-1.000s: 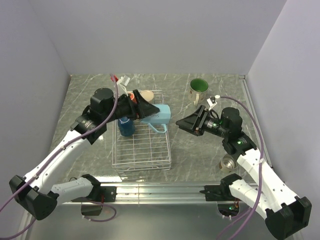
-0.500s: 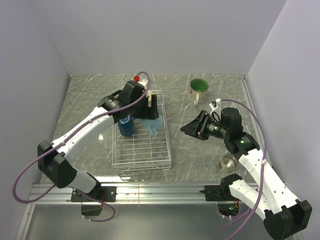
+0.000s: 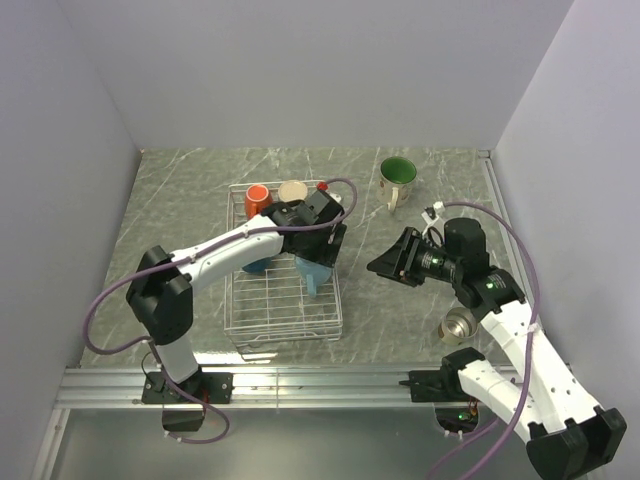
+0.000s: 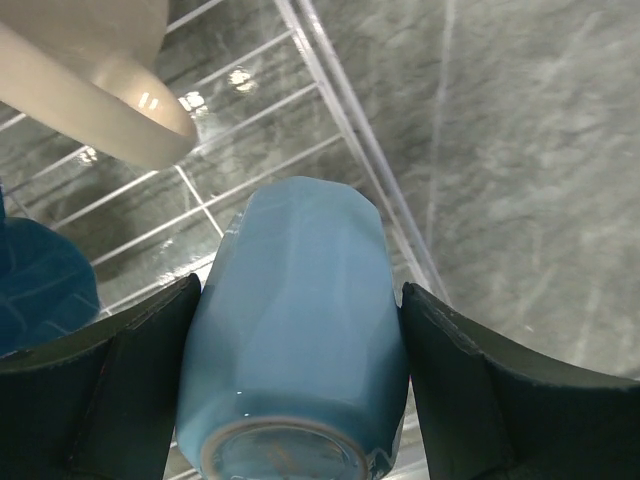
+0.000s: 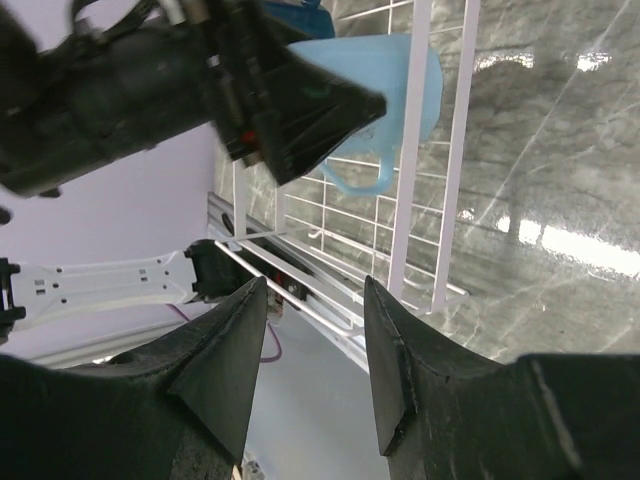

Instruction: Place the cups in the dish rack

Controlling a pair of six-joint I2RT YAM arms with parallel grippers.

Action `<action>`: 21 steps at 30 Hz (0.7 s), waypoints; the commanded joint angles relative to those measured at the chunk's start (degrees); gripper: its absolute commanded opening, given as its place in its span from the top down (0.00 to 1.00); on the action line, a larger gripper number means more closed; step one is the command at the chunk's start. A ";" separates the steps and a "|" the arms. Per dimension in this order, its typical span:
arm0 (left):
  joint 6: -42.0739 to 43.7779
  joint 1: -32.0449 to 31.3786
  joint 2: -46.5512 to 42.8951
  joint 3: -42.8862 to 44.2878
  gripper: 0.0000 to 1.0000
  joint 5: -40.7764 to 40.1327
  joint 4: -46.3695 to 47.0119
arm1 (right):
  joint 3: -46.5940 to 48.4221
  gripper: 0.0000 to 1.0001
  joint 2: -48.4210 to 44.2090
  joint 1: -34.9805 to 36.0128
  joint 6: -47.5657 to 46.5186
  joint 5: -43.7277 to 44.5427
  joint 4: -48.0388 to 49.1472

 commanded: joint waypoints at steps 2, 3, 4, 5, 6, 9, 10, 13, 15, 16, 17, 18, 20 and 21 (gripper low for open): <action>1.74 -0.37 1.08 3.49 1.00 -5.57 1.10 | 3.77 0.50 -1.28 -0.70 -2.62 0.72 -2.20; 1.83 -0.46 1.87 3.93 0.99 -5.67 0.75 | 3.85 0.50 -1.19 -0.61 -2.89 0.81 -2.47; 2.26 -0.46 2.31 4.10 0.99 -5.67 0.66 | 3.94 0.50 -1.19 -0.70 -2.98 0.72 -2.65; 2.36 -0.46 2.66 4.37 0.99 -5.67 0.65 | 4.03 0.50 -1.19 -0.79 -3.07 0.81 -2.91; 2.36 -0.55 3.01 4.46 0.99 -5.58 0.65 | 4.03 0.50 -1.19 -0.79 -3.15 0.72 -3.00; 2.62 -0.46 4.07 4.90 0.97 -4.27 0.57 | 4.21 0.50 -0.93 -0.79 -3.07 0.54 -2.91; 2.97 -0.46 4.33 5.07 0.91 -3.39 0.65 | 4.38 0.50 -0.67 -0.88 -3.15 0.54 -2.91; 2.71 -0.46 4.51 5.60 0.75 -0.93 0.39 | 4.82 0.50 -0.14 -0.88 -3.59 0.72 -3.09; 2.36 -0.55 3.99 5.69 0.53 -0.40 0.30 | 5.26 0.50 0.21 -0.96 -4.12 0.81 -3.17; 2.18 -0.55 3.38 5.95 0.43 -0.22 0.04 | 5.70 0.50 0.65 -1.05 -4.29 0.72 -3.26; 2.09 -0.55 3.20 6.12 0.39 -0.22 -0.05 | 5.96 0.50 0.92 -1.14 -4.56 0.72 -3.35; 2.01 -0.55 2.67 6.65 0.36 -0.39 -0.83 | 6.31 0.50 1.27 -1.31 -4.91 0.72 -3.35; 2.01 -0.64 2.58 7.53 0.24 -0.48 -1.80 | 7.63 0.50 2.32 -1.40 -5.17 0.63 -3.44; 1.92 -0.55 2.40 8.14 0.16 -0.48 -2.76 | 8.24 0.50 2.76 -1.58 -5.52 0.72 -3.70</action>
